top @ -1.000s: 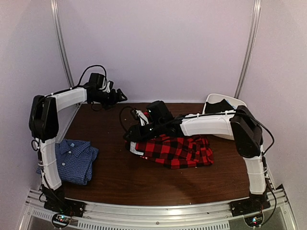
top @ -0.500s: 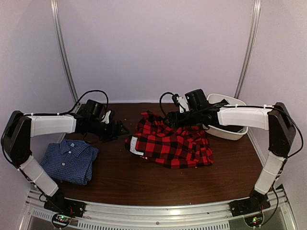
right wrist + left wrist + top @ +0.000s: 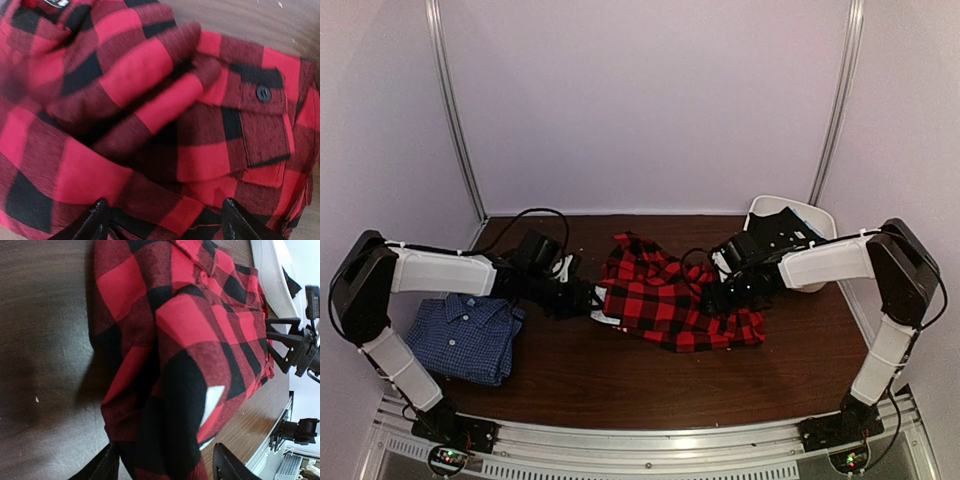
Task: Fold and stack the long sleeve shirts
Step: Rotate the crumpled shirt at the center of the board.
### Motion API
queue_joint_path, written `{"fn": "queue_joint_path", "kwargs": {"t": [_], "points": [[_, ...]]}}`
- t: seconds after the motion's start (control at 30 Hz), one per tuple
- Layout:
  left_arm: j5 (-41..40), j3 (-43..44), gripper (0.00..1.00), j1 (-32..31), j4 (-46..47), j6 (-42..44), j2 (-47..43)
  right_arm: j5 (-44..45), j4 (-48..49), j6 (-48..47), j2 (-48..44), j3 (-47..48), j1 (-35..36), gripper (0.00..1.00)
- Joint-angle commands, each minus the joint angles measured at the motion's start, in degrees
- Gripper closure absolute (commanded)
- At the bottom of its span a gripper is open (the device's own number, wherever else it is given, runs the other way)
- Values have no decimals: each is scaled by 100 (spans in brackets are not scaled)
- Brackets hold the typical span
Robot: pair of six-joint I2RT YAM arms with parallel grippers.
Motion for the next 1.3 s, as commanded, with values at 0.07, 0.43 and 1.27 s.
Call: {"fn": "queue_joint_path", "kwargs": {"t": [0.07,0.43,1.27], "points": [[-302,388,60,-46,114,2,478,793,-86,234,-343,-649,-22,26],[-637,1078,89,269,-69,310,1267,1002,-602,472,-766,-1379,686,37],[-741,4074,39,1052,-1297,1581,2651,-70,-445,1501,-1901,-738,1949,25]]}}
